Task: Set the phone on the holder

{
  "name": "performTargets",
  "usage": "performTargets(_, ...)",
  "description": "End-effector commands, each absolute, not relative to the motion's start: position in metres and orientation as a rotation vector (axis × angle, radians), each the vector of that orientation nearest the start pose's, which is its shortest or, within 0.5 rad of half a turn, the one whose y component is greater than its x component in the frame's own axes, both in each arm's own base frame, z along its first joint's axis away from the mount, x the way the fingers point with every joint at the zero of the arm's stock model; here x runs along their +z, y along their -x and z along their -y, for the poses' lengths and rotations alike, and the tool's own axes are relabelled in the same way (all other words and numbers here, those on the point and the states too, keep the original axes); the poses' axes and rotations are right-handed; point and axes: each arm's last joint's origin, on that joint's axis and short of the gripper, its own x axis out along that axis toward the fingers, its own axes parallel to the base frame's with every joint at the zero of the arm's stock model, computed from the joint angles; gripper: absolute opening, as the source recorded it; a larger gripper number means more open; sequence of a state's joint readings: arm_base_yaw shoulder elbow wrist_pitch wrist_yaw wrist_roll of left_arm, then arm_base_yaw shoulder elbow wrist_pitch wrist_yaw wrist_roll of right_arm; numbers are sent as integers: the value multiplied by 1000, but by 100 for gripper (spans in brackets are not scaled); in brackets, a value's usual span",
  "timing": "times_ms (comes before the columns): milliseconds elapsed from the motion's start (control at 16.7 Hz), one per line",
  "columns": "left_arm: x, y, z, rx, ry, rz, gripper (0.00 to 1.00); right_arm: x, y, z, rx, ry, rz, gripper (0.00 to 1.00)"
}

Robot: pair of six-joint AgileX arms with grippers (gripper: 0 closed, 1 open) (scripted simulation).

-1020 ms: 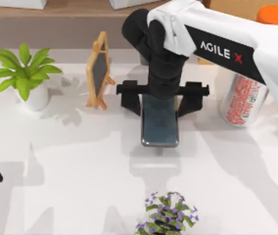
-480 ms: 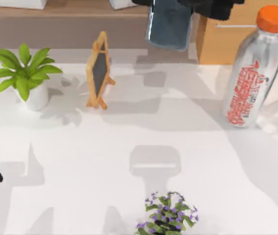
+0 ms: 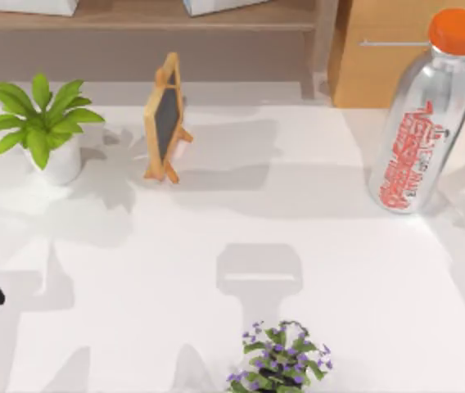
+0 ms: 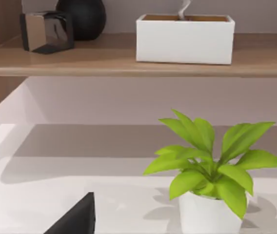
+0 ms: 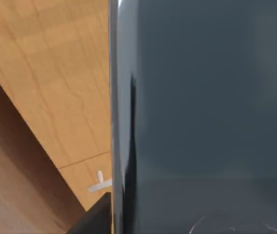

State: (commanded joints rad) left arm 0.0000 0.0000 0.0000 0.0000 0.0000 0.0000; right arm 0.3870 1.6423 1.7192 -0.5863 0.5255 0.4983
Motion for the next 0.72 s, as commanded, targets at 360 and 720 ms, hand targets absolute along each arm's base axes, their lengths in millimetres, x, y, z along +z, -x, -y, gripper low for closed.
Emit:
performTargets(360, 160, -106, 1, 0, 0, 0, 100, 337, -329, -62, -514, -150, -392, 0)
performTargets(720, 160, -106, 1, 0, 0, 0, 100, 266, -304, -42, -599, -85, -449, 0)
